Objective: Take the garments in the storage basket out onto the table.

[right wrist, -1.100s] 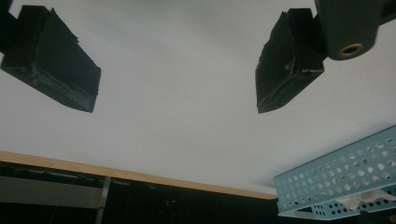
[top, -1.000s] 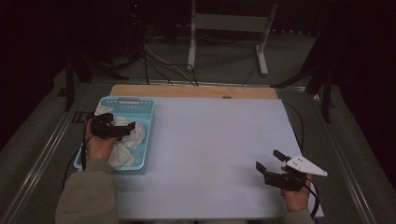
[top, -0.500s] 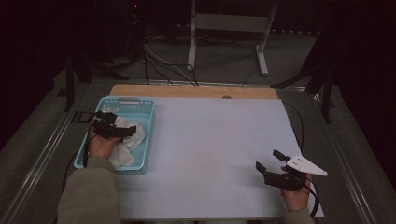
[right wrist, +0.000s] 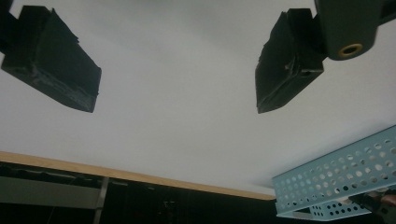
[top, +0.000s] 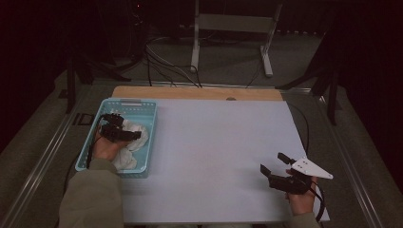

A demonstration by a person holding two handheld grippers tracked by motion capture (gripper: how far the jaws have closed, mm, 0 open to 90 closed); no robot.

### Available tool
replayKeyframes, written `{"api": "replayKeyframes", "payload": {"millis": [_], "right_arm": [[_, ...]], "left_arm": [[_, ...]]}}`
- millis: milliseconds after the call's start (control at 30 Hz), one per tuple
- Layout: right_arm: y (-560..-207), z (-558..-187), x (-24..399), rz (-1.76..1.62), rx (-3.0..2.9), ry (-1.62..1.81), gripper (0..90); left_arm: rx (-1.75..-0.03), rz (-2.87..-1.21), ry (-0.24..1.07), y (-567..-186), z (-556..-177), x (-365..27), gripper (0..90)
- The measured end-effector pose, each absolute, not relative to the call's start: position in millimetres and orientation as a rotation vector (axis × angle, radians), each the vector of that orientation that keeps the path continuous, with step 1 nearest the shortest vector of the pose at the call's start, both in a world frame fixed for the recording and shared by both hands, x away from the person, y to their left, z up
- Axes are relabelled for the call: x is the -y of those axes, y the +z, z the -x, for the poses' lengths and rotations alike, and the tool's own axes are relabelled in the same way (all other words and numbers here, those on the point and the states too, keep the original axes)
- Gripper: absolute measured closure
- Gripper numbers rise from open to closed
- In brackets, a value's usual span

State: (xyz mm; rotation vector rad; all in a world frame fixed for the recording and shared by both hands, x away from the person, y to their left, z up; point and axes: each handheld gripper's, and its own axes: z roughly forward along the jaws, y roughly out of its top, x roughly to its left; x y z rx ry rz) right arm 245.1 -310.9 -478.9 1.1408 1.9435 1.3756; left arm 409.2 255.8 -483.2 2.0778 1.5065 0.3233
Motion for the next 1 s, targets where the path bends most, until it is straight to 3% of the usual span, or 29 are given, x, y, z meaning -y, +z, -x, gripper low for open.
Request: {"api": "replayKeyframes", "payload": {"millis": [133, 267, 400, 433, 500, 733, 1000], "right_arm": [[-479, -245, 311, -1.138, -1.945, 1.377, 14.5], [-479, -245, 311, -1.138, -1.947, 1.377, 14.5], [-479, -245, 311, -1.137, -1.947, 1.378, 14.5], [-479, -245, 311, -1.137, -1.947, 1.377, 14.6], [-479, -245, 311, -1.138, -1.946, 1.378, 14.5], [-479, -245, 312, -1.141, -1.944, 1.38, 14.6], [-479, -245, 312, -1.139, -1.945, 1.378, 14.6]], "left_arm": [[-1.545, -2.129, 0.299, -486, -412, -250, 19.4], [-1.561, -2.161, 0.291, -486, -412, -246, 27.7], [-1.55, -2.14, 0.258, -484, -410, -248, 58.6], [-1.546, -2.134, 0.247, -483, -410, -249, 58.6], [-1.543, -2.115, 0.254, -481, -409, -251, 66.9], [-1.503, -2.048, 0.298, -467, -402, -256, 73.4], [-1.465, -1.96, 0.337, -455, -390, -267, 74.0]]}}
